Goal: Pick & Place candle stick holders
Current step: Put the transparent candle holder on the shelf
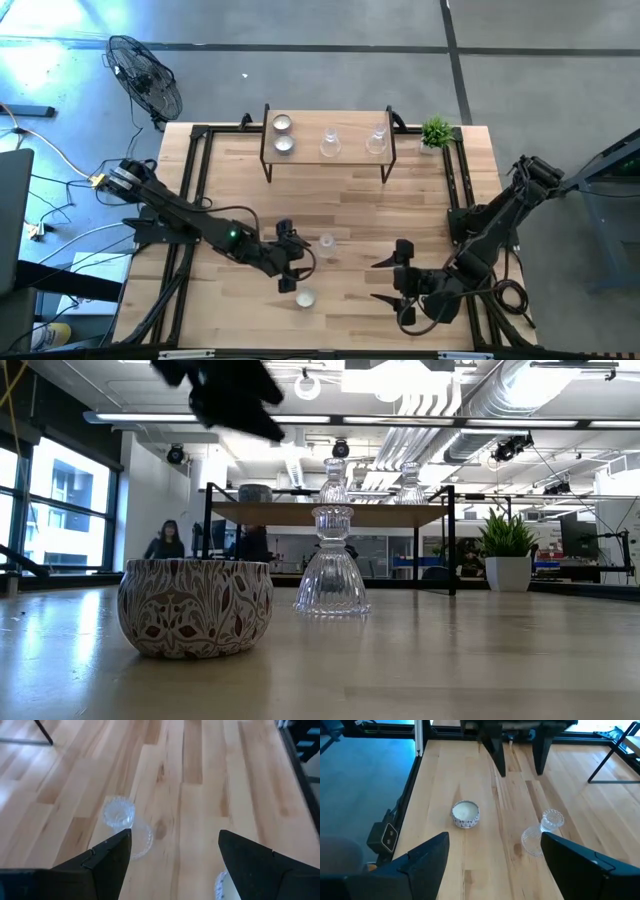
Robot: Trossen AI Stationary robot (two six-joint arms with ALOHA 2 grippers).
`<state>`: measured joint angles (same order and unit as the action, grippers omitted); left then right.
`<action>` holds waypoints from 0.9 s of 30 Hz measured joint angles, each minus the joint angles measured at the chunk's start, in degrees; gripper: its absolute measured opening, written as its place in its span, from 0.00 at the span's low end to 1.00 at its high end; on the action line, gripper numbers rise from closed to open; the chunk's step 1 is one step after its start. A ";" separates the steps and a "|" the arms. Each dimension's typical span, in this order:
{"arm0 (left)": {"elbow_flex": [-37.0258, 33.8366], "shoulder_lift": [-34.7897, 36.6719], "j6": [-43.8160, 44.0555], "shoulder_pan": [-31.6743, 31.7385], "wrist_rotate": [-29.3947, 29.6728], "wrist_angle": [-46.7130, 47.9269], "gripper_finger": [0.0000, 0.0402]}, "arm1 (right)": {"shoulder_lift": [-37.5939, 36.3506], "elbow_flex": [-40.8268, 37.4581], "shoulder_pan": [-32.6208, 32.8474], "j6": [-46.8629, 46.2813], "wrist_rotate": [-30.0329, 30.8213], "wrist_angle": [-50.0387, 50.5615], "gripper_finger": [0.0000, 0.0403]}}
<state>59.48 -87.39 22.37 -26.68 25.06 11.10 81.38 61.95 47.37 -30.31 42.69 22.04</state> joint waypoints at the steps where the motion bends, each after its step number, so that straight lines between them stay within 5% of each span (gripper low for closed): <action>1: -1.05 -0.02 -0.01 0.01 -0.02 -0.99 0.73 | 0.00 0.00 0.00 0.31 0.02 0.00 0.77; 14: -13.01 -0.02 -9.21 0.63 13.01 -23.41 0.73 | 0.00 0.00 -1.31 2.91 0.46 0.00 0.77; 27: -16.65 -5.33 -11.37 4.66 3.73 -35.68 0.73 | 0.00 0.00 -1.31 4.84 1.93 -0.02 0.77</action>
<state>42.83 -92.73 11.00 -22.02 28.79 -24.58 81.38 61.95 46.07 -25.47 44.62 22.02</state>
